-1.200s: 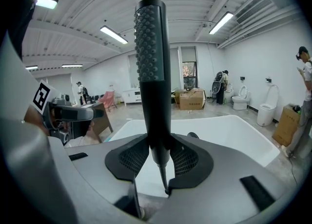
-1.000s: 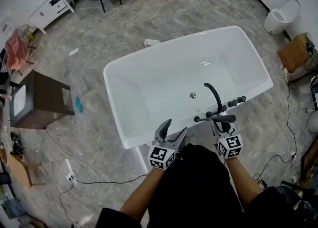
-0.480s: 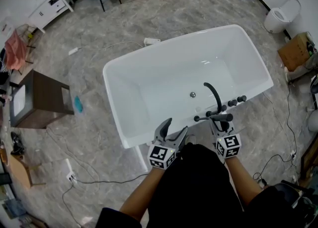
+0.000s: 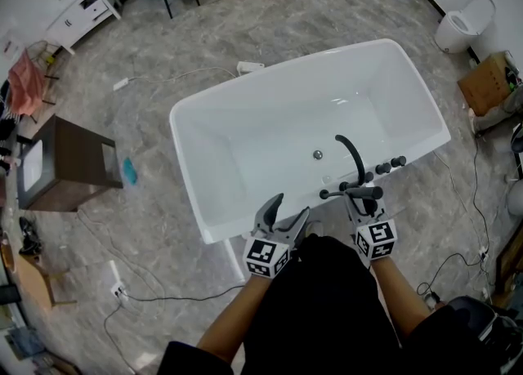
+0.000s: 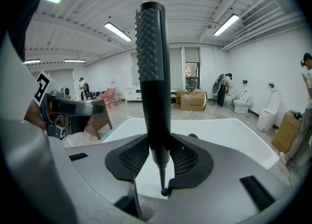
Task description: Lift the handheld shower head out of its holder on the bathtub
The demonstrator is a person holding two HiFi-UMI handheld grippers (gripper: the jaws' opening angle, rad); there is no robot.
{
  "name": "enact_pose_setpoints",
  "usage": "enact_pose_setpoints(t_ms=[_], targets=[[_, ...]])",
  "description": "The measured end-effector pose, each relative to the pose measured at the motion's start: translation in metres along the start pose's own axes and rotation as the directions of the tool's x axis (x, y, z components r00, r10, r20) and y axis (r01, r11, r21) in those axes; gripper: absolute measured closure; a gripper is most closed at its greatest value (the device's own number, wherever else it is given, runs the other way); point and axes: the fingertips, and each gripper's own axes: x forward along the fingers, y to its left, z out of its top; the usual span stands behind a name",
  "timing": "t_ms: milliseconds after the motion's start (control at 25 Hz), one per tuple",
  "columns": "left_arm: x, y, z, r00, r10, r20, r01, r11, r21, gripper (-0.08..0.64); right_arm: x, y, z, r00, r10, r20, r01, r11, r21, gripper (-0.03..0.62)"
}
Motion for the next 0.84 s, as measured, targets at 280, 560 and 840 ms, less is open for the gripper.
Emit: enact_pose_setpoints(t_ms=[280,560,840], targets=[[-0.0019,0.0012,0.0007,1.000,0.008,0.003,-0.008,1.000,-0.001,0.275,0.0007,0.0014,-0.0006,1.000,0.006,-0.002,-0.006,1.000,0.000,0.468],[-0.0014,0.0020,-0.0027,1.000,0.013,0.003,-0.013,1.000,0.003,0.275,0.0017,0.0023,-0.0013,1.000,0.014,0.000,-0.014,1.000,-0.006,0.468],[-0.0008,-0.0021,-0.0014,1.000,0.014,0.001,-0.014,1.000,0.000,0.275,-0.0007,0.0002,-0.0012,1.000,0.019,-0.010,-0.019,1.000,-0.008,0.468]])
